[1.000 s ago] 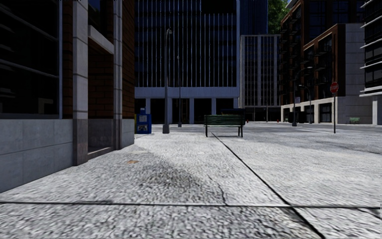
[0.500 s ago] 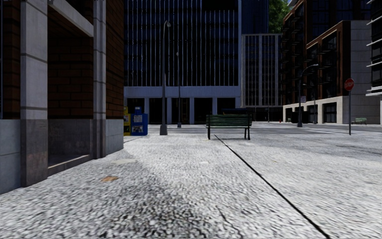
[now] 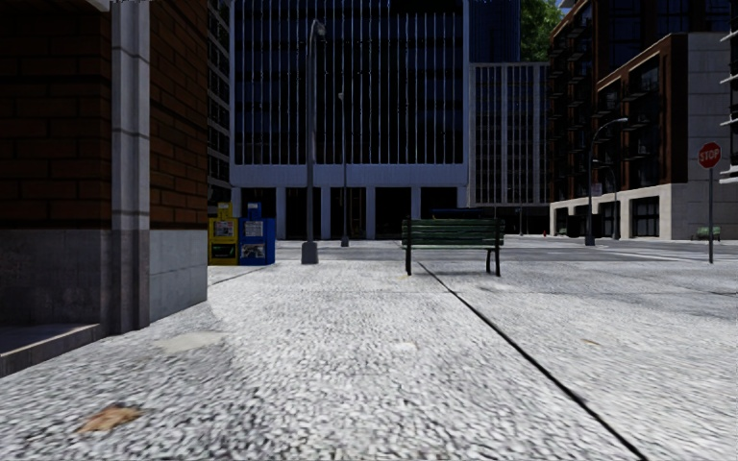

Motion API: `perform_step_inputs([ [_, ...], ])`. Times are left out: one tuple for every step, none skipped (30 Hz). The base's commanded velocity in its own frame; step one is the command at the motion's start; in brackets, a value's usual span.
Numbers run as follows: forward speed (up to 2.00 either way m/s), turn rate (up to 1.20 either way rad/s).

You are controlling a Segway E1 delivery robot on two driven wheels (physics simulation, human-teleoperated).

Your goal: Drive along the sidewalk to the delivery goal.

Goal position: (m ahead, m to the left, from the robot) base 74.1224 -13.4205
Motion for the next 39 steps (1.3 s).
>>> perform_step_inputs([
  [2.0, 0.0],
  [2.0, 0.0],
  [2.0, 0.0],
  [2.0, 0.0],
  [2.0, 0.0],
  [2.0, 0.0],
  [2.0, 0.0],
  [2.0, 0.0],
  [2.0, 0.0],
  [2.0, 0.0],
  [2.0, 0.0],
  [2.0, 0.0],
  [2.0, 0.0],
  [2.0, 0.0],
  [2.0, 0.0],
  [2.0, 0.0],
  [2.0, 0.0],
  [2.0, 0.0],
  [2.0, 0.0],
  [2.0, 0.0],
  [2.0, 0.0],
  [2.0, 0.0],
  [2.0, 0.04],
  [2.0, 0.12],
  [2.0, 0.12],
  [2.0, 0.18],
  [2.0, 0.25],
  [2.0, 0.28],
  [2.0, 0.28],
  [2.0, 0.29],
  [2.0, 0.29],
  [1.99, 0.29],
  [1.97, 0.29],
  [1.97, 0.29],
  [1.95, 0.29],
  [1.92, 0.29],
  [1.87, 0.29],
  [1.87, 0.29],
  [1.71, 0.3],
])
